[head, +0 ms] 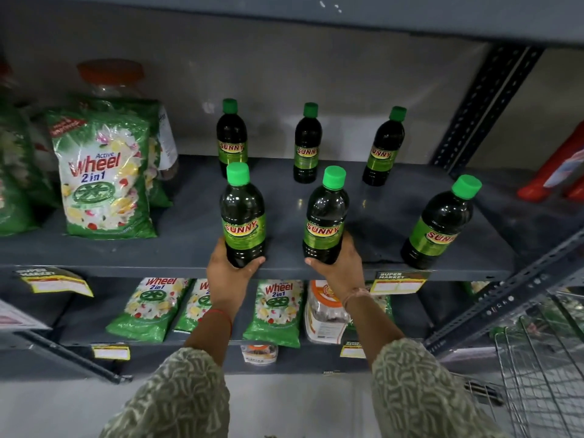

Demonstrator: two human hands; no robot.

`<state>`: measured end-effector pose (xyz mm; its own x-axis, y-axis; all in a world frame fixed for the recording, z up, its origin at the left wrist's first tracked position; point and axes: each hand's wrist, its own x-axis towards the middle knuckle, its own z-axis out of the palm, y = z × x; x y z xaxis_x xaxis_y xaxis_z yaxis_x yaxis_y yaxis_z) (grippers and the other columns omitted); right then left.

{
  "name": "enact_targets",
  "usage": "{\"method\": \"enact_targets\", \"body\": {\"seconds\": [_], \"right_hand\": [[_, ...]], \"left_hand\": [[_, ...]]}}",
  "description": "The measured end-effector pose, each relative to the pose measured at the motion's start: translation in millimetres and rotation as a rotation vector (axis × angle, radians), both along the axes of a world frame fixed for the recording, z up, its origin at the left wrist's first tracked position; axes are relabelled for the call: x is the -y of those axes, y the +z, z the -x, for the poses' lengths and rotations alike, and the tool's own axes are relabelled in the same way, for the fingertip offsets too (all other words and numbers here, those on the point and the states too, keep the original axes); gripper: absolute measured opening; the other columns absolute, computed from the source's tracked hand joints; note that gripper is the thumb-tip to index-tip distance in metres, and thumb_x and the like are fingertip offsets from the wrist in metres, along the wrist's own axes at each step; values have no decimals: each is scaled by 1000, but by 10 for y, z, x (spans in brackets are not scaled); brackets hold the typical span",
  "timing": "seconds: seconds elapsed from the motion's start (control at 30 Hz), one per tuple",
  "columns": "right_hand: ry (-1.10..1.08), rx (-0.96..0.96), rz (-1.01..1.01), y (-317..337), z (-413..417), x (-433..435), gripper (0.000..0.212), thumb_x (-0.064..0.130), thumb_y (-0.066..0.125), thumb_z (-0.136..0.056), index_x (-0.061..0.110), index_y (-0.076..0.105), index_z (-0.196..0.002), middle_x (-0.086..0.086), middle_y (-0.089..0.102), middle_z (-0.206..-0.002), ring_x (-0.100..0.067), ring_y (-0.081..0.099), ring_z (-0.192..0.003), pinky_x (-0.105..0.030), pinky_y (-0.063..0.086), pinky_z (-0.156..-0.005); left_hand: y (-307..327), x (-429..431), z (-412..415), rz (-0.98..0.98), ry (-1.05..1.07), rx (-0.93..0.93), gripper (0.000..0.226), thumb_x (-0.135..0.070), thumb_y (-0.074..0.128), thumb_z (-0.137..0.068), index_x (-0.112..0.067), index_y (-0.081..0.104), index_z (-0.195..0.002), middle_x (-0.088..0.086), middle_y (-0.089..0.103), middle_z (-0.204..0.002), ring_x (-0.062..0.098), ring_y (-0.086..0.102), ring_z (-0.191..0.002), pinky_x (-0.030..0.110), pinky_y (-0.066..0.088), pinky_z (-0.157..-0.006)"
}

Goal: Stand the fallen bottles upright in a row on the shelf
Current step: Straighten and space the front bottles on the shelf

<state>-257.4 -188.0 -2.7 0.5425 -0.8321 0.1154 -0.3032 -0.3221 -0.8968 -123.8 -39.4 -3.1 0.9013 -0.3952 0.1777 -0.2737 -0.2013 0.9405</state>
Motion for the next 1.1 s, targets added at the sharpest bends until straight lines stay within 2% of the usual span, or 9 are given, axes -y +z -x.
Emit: {"method": "enact_targets", "body": {"seconds": [0.2, 0.3, 0.47, 0.67, 0.87, 1.0, 1.1], "right_hand": [[-31, -19, 8, -7, -18, -34, 78, 20, 82, -62, 11, 40, -127, -12, 59, -120, -26, 55, -111, -34, 45, -95], [-33, -18, 14, 11, -19, -46, 77, 19, 81, -63, 10, 40, -128, -12, 58, -121, -25, 55, -112, -28, 42, -91], [-26, -31, 7, 56, 7, -67, 77, 15, 82, -63, 9, 41, -127, -12, 58, -122, -23, 53, -112, -26, 40, -91], [-22, -52, 6, 112, 30, -93, 67, 10, 81, -63, 6, 45, -120, -14, 59, -119, -18, 50, -103, -27, 39, -87], [-6, -71, 10, 67, 24, -102, 69, 14, 82, -62, 8, 45, -120, -14, 59, -119, -26, 53, -110, -33, 44, -92], [19, -64, -34, 54, 28, -90, 69, 15, 81, -63, 10, 44, -121, -12, 60, -118, -26, 55, -111, -39, 46, -96], [32, -67, -45, 66, 23, -90, 68, 13, 80, -64, 10, 43, -121, -12, 60, -118, -25, 55, -109, -35, 45, -94]], "left_hand": [[15, -254, -278, 3, 69, 3, 54, -9, 82, -61, -7, 56, -109, 14, 67, -107, 19, 57, -93, 32, 47, -83], [31, -334, -367, -10, 82, 8, 56, -9, 82, -61, -7, 56, -110, 15, 67, -109, 18, 56, -93, 29, 43, -82], [6, -401, -445, -28, 39, -15, 61, -12, 83, -59, -12, 54, -113, 12, 66, -113, 24, 59, -101, 35, 48, -90], [7, -485, -475, -93, -26, 25, 71, -11, 81, -62, -10, 48, -125, 15, 63, -121, 29, 58, -110, 31, 44, -92], [12, -488, -471, -102, -51, 23, 67, -11, 79, -65, -10, 48, -125, 15, 63, -121, 29, 58, -110, 34, 45, -93], [-44, -495, -512, -106, -47, -8, 66, -13, 80, -63, -14, 49, -121, 15, 65, -119, 31, 60, -109, 45, 49, -95], [-45, -485, -511, -122, -50, -1, 66, -12, 80, -64, -12, 48, -121, 16, 64, -120, 32, 59, -109, 44, 49, -94]]}}
